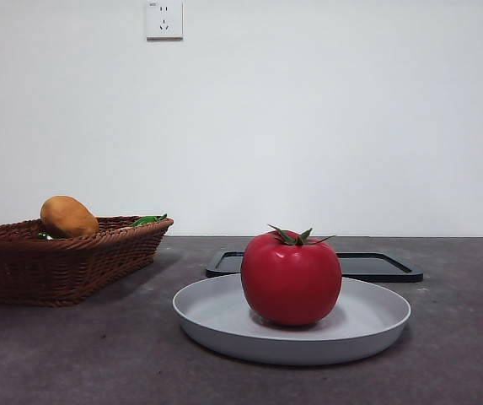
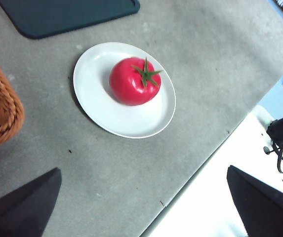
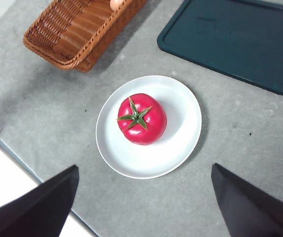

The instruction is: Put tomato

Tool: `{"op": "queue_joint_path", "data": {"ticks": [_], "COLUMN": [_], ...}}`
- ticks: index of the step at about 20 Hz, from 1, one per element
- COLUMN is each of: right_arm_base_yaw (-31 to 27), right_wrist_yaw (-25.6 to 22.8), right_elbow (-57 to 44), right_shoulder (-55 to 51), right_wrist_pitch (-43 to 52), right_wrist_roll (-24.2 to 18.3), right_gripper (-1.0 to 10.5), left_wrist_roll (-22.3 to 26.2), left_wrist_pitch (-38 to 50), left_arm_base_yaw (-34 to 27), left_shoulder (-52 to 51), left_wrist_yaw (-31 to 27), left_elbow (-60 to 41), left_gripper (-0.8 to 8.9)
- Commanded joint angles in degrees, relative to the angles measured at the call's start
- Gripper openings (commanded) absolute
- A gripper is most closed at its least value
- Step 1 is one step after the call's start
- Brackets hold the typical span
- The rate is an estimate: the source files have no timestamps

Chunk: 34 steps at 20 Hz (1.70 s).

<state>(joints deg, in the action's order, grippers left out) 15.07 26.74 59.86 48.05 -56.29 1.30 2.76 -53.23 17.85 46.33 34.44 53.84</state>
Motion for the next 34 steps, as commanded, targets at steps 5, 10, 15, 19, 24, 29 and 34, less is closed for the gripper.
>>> {"op": "queue_joint_path", "data": {"ticks": [5, 10, 15, 19, 24, 29, 34], "right_arm_base_yaw": [1.46, 5.27, 10.10, 13.31, 15.28, 17.81, 20.11], "right_wrist_yaw": [0.17, 0.24, 0.07, -0.85, -4.74, -6.25, -10.34], "right_elbow": [1.07, 1.07, 1.07, 1.07, 1.07, 1.07, 1.07], "right_shoulder": [1.95, 6.88, 15.37, 22.53, 29.75, 36.22, 39.76], "right_wrist_pitch": [1.11, 5.46, 11.41, 17.42, 22.60, 24.74, 26.05], "right_wrist_roll": [-0.37, -0.20, -0.22, -0.28, -0.42, -0.44, -0.44], "right_gripper": [4.3, 4.3, 4.8, 5.0, 5.0, 5.0, 5.0], "left_wrist_roll": [1.33, 1.25, 1.22, 1.22, 1.22, 1.22, 1.22], "left_wrist_pitch": [0.57, 1.55, 1.88, 1.86, 1.86, 1.88, 1.88], "left_arm_base_yaw": [0.17, 0.17, 0.17, 0.17, 0.17, 0.17, 0.17], "left_shoulder": [0.09, 0.09, 0.09, 0.09, 0.09, 0.09, 0.09], "left_wrist_yaw": [0.20, 0.22, 0.20, 0.20, 0.20, 0.20, 0.17], "left_elbow": [0.96, 0.96, 0.96, 0.96, 0.96, 0.96, 0.96], "left_gripper": [5.59, 5.59, 5.59, 5.59, 5.59, 5.59, 5.59]}}
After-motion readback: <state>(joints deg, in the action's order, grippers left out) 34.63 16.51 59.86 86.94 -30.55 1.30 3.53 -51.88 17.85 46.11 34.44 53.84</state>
